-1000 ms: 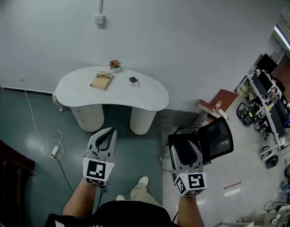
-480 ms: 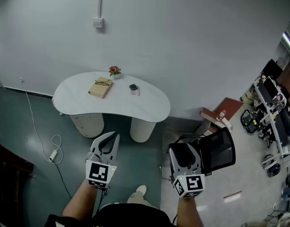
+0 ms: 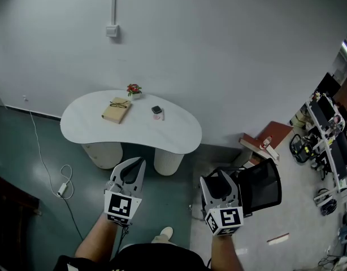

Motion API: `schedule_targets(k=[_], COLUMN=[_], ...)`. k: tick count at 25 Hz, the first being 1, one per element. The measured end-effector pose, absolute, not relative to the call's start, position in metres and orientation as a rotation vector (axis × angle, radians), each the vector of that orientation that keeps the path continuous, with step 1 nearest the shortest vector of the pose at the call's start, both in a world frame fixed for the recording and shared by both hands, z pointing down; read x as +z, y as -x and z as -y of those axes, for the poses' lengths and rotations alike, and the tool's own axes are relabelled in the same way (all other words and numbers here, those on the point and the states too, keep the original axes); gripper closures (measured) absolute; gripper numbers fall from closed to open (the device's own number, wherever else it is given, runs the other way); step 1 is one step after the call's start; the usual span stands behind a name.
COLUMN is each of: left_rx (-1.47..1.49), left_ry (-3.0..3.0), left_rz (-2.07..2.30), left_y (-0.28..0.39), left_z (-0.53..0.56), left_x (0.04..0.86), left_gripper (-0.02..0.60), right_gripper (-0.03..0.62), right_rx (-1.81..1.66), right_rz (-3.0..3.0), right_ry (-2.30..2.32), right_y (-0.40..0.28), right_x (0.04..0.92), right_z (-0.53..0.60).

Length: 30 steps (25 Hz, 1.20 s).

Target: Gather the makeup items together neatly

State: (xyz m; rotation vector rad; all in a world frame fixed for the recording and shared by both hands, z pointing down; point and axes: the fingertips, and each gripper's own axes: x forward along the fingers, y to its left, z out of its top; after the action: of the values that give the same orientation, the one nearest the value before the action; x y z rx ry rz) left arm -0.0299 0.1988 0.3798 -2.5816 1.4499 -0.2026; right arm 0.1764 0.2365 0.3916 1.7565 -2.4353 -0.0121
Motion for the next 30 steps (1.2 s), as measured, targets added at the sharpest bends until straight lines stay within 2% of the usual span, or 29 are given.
schedule_targets(k=[20, 30], left_rx=[-0.249, -0.289], left_ry=[2.47, 2.438], left_rz=[-1.534, -1.582], left_y=[-0.021, -0.02], left_z=[-0.161, -0.154], left_x=[0.365, 0.371], left_gripper=[0.557, 0.557], right_gripper=[0.358, 0.358], right_rx=[-0.022, -0.022], right_rz=[2.547, 2.592], right_ry=[-1.638, -1.584], right_y=[-0.222, -0.225], right_x=[0.388, 0.389], right_z=[-0.178, -0.157])
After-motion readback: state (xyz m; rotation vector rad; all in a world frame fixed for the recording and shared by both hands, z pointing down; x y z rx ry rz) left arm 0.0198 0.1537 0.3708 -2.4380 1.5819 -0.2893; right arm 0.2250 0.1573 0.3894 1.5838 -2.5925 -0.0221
